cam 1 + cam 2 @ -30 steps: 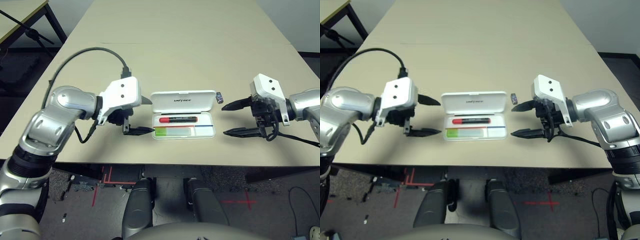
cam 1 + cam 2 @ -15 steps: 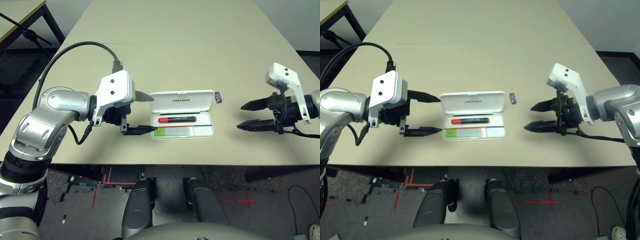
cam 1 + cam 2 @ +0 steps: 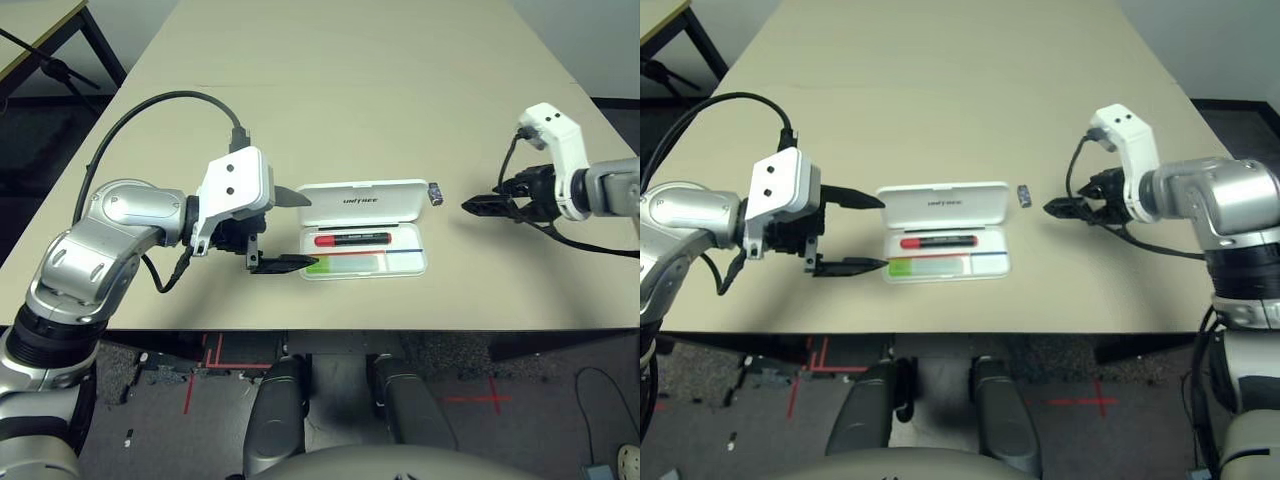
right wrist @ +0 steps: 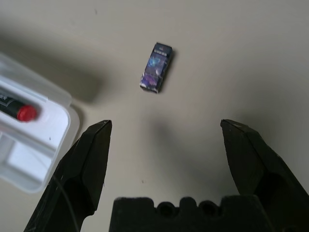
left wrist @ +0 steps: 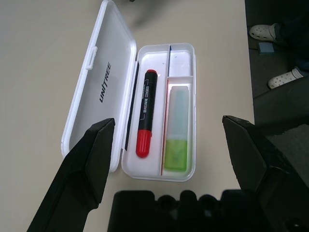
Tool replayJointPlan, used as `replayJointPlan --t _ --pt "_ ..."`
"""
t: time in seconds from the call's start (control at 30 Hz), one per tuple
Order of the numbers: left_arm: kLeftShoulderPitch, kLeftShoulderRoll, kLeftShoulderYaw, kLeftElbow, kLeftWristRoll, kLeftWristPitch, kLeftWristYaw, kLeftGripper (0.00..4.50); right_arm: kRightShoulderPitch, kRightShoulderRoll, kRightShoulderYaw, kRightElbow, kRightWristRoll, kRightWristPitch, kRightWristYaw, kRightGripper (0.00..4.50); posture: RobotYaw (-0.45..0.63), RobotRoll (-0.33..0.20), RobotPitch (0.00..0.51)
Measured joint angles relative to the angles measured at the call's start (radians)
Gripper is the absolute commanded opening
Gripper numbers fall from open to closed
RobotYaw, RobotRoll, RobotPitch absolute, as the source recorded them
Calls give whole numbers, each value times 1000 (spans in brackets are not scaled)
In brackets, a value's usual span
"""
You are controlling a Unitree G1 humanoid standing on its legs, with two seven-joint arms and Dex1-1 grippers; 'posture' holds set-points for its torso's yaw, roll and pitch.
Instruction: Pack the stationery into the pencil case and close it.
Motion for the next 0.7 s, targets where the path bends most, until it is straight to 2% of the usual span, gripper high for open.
replayJointPlan --t 0.27,0.7 --pt "8 4 -1 -9 0 2 24 4486 -56 141 23 148 -51 -49 -89 4500 97 0 160" --pt "11 8 -23 -37 1 5 44 4486 -119 250 46 366 -151 -247 -121 4500 118 0 157"
